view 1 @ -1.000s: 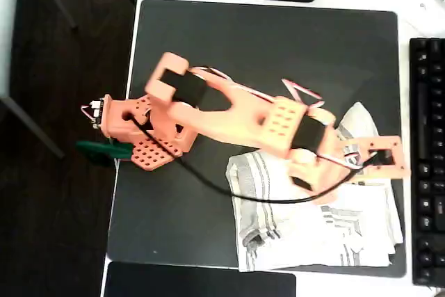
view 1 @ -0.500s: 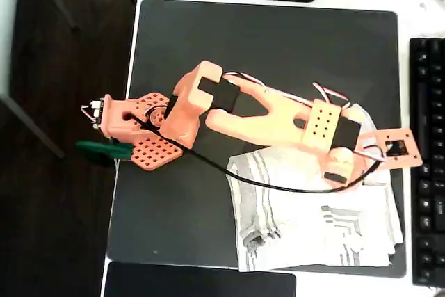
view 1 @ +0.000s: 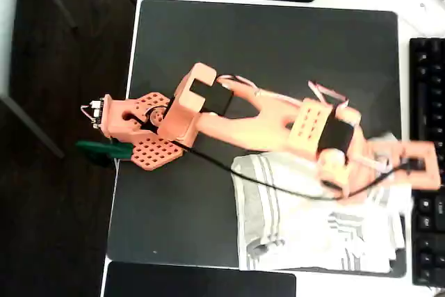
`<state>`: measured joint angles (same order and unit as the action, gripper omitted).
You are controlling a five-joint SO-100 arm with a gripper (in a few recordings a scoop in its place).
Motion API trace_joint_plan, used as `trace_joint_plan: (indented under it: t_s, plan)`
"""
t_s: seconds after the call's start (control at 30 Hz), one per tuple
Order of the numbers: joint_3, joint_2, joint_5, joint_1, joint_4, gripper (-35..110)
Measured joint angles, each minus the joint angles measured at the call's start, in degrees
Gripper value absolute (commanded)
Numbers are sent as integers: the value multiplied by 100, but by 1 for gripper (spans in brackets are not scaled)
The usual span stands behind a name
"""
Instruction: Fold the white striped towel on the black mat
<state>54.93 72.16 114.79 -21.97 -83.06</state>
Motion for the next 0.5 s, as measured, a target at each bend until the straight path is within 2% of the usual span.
trace_joint_plan:
  t_s: [0.1,0.3,0.4,0.5]
  plan:
    - [255,-9,0,-404,369,1]
    - [1573,-158,-149,-686,2083,21]
    - [1661,-158,-308,-721,2127,27]
    - [1600,9,-343,-756,1591,28]
